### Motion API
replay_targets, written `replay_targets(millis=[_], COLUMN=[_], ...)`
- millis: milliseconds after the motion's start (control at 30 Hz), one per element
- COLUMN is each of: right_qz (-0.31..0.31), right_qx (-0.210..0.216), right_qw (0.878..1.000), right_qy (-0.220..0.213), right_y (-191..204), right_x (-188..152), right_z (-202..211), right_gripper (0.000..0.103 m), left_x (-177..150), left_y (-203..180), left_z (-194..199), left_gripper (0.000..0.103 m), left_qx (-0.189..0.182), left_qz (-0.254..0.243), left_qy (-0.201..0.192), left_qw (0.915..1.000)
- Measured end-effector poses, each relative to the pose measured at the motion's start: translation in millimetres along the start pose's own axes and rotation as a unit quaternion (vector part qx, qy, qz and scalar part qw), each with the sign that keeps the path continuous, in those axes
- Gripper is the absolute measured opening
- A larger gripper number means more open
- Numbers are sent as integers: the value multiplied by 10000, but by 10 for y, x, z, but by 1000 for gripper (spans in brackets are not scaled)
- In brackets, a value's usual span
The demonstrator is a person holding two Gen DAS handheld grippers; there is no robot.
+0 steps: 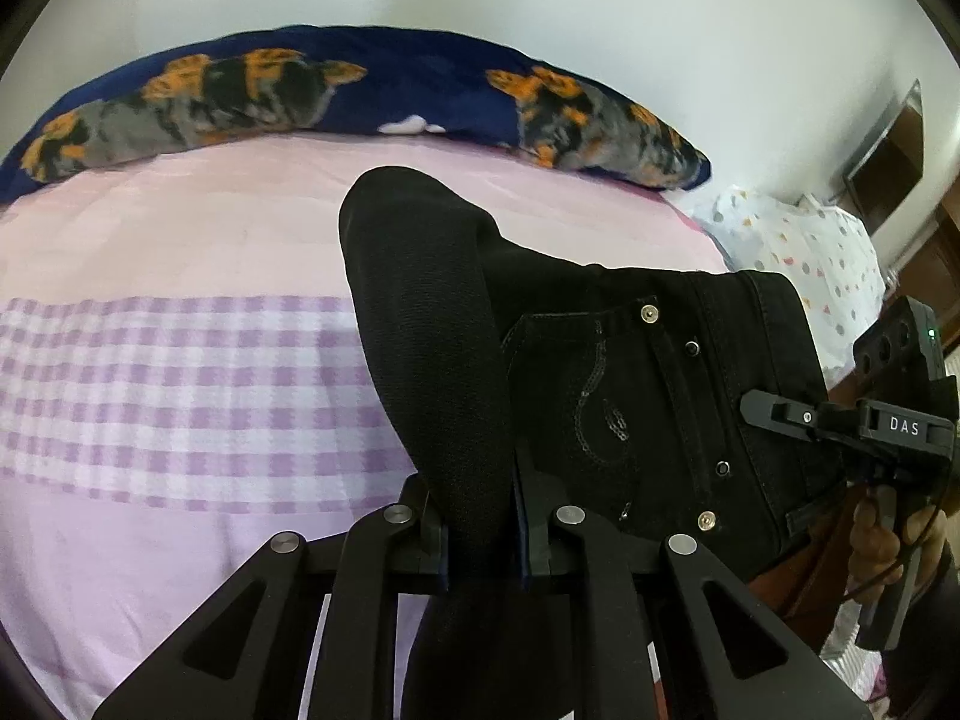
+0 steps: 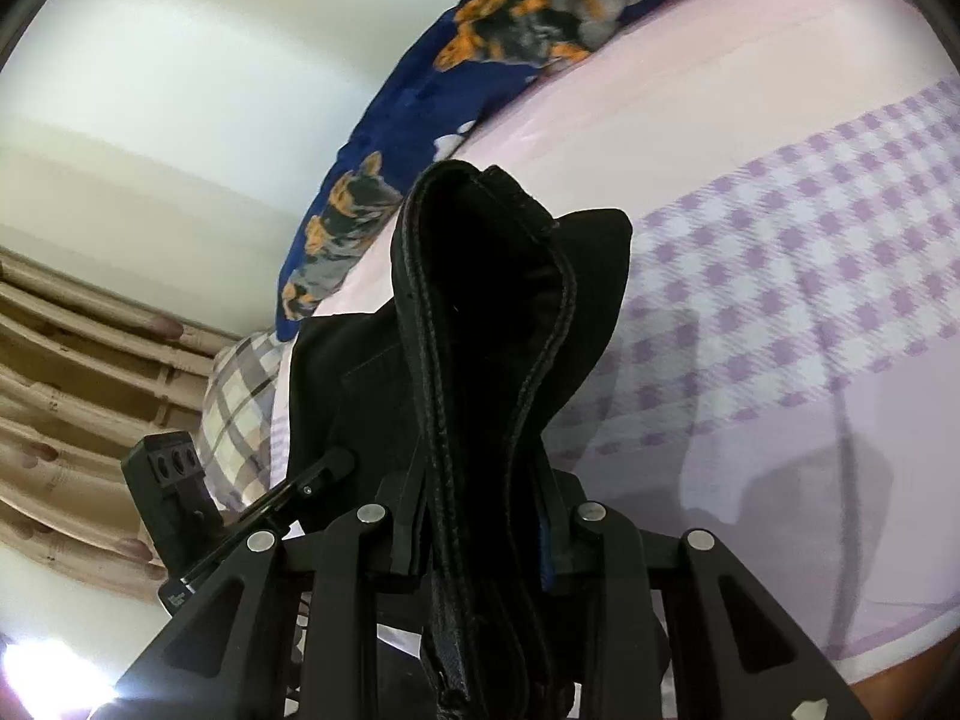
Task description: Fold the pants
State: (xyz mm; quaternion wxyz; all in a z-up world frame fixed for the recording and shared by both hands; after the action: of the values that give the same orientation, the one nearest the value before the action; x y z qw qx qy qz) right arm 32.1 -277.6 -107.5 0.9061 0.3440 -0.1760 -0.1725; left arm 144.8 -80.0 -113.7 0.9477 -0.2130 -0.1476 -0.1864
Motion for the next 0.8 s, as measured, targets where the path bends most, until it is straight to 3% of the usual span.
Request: replay_targets(millis=[267,800], right_qz=[191,111], right_qx=[187,330], right_qw=[9993,9981], right_qy=[258,503], right_y=[284,485], right_x=[104,411], right_z=[-396,-883], right_gripper=[25,25], left_x=[-34,318], left_y=[439,1022], left_z=[193,240], left_gripper=[15,15], left_qx=[280,653], left_qz=[297,462], left_qy=[-156,-139], left_qw=[9990,9967])
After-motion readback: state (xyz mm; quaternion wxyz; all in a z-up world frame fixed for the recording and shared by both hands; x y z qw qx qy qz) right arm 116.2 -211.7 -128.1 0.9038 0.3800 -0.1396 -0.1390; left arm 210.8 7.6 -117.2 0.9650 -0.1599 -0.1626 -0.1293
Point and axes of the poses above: each gripper's, at about its wrist camera, not at the fingertips, and z roughly against the way its jaws point, y to its left, x to its top, the point moved 5 cm from there along -z, roughly the way its jaws point, and after that the axes turned 13 degrees about y, right-handed, at the moved point
